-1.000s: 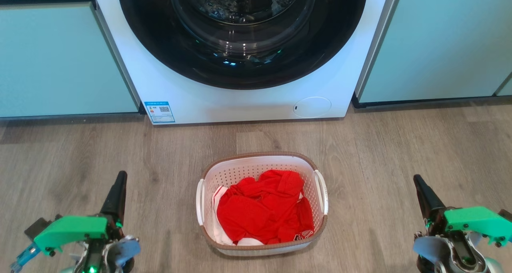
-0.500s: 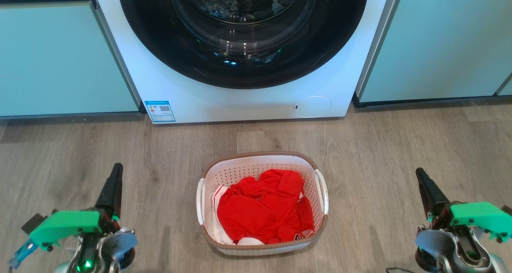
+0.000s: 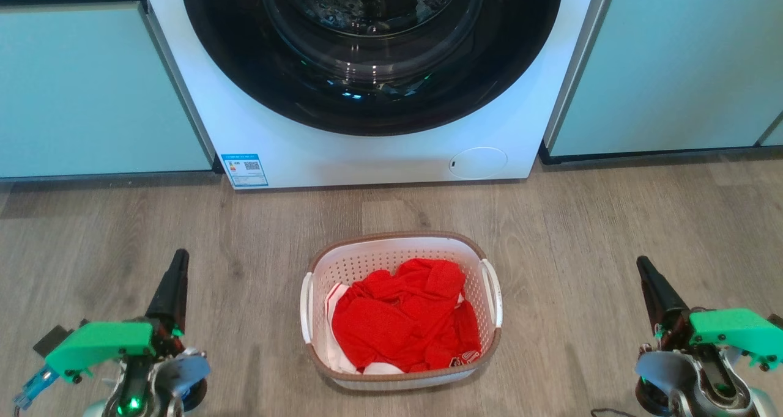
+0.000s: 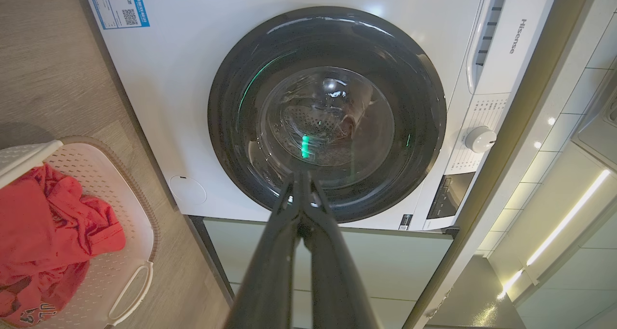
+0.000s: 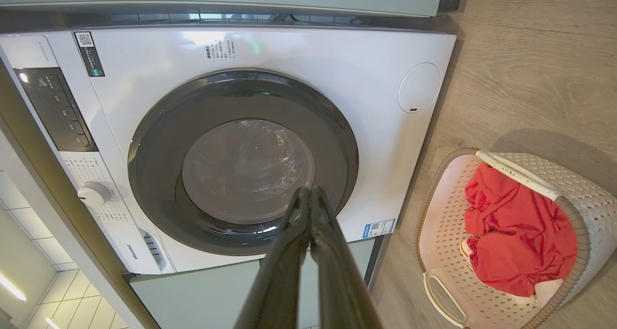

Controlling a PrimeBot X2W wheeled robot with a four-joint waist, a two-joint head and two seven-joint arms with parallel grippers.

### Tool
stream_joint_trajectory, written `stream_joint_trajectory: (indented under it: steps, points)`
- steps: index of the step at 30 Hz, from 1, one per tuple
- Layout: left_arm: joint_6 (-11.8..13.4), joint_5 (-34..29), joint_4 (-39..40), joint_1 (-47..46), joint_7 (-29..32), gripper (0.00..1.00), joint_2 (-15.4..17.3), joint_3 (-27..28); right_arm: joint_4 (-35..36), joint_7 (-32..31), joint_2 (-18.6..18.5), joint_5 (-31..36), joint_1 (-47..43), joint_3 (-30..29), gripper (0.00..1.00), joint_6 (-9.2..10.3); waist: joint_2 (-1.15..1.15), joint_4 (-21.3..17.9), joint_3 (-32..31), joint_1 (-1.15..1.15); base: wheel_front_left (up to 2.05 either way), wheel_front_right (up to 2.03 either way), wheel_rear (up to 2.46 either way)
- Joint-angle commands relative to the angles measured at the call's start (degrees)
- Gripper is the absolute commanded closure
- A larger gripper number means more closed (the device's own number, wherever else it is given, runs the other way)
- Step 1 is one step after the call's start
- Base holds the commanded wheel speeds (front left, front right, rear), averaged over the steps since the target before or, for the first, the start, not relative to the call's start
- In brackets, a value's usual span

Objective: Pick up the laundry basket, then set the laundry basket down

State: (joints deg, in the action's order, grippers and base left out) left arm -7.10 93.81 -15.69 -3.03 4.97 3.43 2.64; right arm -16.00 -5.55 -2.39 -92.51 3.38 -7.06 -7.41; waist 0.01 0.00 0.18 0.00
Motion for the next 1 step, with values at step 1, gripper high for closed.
stream_joint_trajectory:
  steps: [1]
  points:
    - [-0.4,-0.3,1.7,-3.0,0.3,1.00,0.6,2.3,2.0,-0.5,-0.9,-0.1,2.8,1.1,1.00,-0.08,-0.01,0.0,0.0,0.00,0.00,0.00,0.00]
